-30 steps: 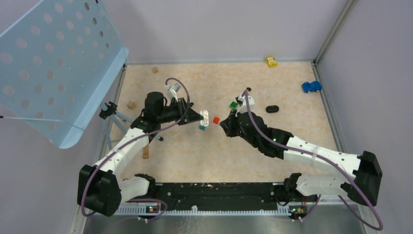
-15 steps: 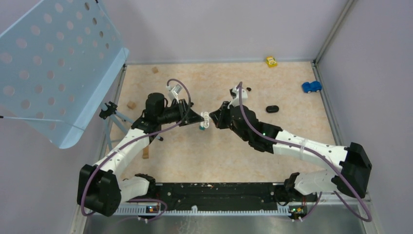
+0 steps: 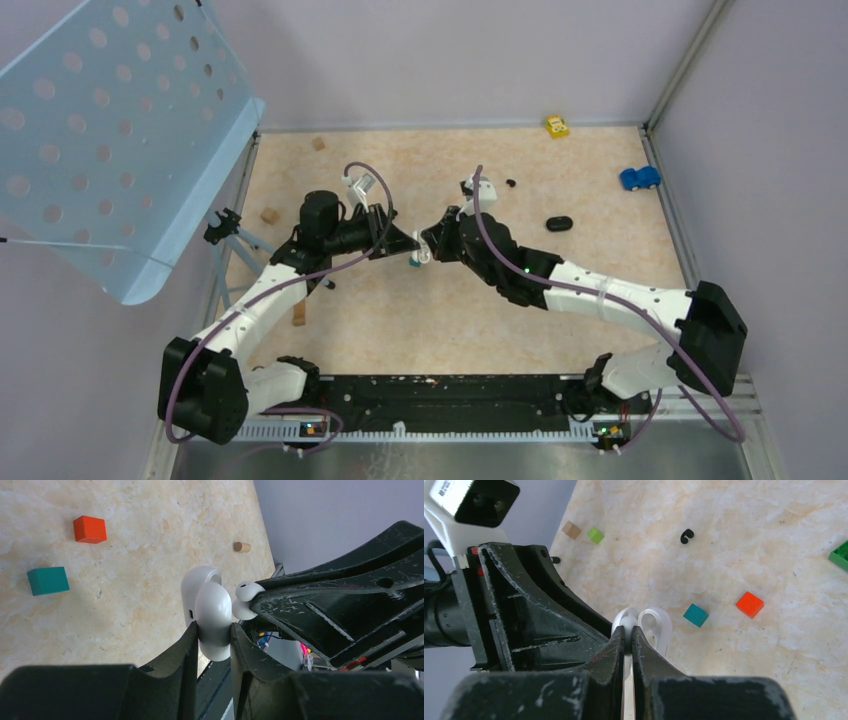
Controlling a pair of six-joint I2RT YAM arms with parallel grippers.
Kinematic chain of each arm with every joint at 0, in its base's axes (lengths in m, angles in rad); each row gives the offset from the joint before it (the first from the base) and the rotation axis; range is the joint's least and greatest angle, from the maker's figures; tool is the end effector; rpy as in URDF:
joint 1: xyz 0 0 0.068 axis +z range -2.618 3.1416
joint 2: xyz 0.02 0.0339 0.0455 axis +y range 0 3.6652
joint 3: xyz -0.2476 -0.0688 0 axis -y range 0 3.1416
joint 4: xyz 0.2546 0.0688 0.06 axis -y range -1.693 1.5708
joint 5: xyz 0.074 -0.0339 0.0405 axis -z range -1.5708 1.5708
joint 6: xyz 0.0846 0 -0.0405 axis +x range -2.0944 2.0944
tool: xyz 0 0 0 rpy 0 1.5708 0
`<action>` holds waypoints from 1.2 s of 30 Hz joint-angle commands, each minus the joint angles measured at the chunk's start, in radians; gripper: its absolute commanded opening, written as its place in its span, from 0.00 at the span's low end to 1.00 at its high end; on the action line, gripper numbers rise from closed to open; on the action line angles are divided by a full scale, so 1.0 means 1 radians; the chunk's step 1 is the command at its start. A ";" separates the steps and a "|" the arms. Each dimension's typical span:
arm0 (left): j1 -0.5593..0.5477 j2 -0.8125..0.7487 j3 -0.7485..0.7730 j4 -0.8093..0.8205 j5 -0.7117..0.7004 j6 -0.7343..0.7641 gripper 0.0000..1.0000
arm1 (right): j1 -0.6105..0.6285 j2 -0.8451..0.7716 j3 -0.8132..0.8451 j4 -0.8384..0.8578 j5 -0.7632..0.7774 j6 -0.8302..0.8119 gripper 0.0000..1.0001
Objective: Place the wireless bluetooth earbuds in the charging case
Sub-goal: Insert the right earbud into the right side groove of the charging case.
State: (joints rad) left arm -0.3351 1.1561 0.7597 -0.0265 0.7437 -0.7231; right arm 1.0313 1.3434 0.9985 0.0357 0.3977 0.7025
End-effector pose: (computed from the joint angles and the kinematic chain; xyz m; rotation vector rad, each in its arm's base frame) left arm 0.2669 -0.1536 0.2412 0.1145 2.1575 -1.3890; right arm 0.2176 0.2996 0.2789 -0.0354 1.9384 0.8177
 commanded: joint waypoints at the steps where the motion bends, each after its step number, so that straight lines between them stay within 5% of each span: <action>1: -0.002 -0.030 0.014 0.031 0.000 0.010 0.06 | 0.000 0.024 0.057 0.020 0.025 0.014 0.00; 20: -0.002 -0.031 -0.007 0.053 0.006 -0.017 0.06 | 0.003 0.063 0.052 -0.008 0.110 -0.006 0.00; 25: -0.002 -0.030 -0.008 0.055 0.005 -0.017 0.06 | 0.004 0.070 0.053 -0.005 0.097 0.000 0.23; 32: -0.002 -0.030 -0.011 0.053 0.005 -0.016 0.06 | 0.006 0.072 0.071 -0.011 0.078 -0.004 0.28; 36: -0.002 -0.029 -0.012 0.050 0.006 -0.015 0.06 | 0.006 0.061 0.071 -0.005 0.065 -0.001 0.38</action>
State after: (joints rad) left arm -0.3351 1.1538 0.7551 -0.0227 0.7364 -0.7349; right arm 1.0317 1.4117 1.0176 0.0143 0.4622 0.7094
